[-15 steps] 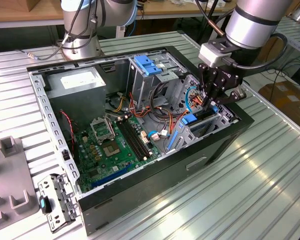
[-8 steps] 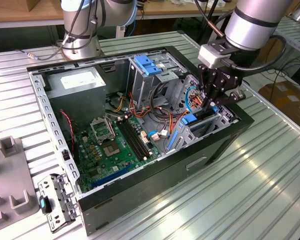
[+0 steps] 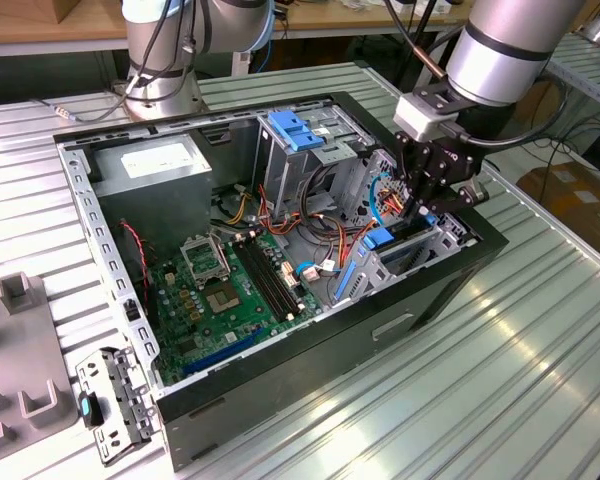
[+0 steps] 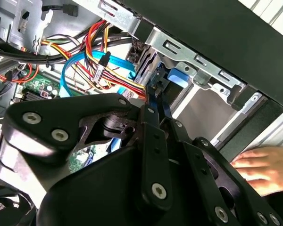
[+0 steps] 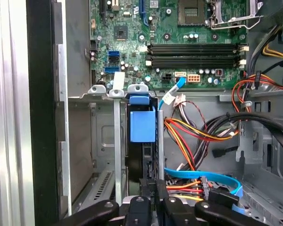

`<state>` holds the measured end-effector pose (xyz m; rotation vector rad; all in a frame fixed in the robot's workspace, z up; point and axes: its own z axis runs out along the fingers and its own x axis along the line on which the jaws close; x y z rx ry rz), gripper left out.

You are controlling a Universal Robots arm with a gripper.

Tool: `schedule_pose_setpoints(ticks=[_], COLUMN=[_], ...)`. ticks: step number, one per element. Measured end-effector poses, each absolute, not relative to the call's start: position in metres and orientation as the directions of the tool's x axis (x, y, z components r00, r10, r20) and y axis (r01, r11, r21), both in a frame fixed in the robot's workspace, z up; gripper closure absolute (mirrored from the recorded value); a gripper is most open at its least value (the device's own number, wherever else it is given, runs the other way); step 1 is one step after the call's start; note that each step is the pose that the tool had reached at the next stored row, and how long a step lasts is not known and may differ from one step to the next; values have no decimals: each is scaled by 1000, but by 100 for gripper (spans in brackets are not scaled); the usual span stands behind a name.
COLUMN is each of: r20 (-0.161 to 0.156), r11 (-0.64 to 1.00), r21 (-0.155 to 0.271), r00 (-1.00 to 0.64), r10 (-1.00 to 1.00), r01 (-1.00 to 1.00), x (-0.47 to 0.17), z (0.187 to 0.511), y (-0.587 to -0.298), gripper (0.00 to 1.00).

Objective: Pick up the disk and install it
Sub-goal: 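Insert the first disk wire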

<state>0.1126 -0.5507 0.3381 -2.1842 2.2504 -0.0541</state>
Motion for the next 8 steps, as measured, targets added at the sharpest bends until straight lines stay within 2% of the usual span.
schedule_pose_setpoints(ticks=[3,4,8], r20=[20,21,21], r11=[30,29,29], r21=[-28,-28,-28], r00=[-30,-30,-30], r10=[-999,-999,-999], r01=[-999,-999,-999], x=[113,113,113], z=[338,342,349], y=[-551,-551,-551], gripper=[82,76,76])
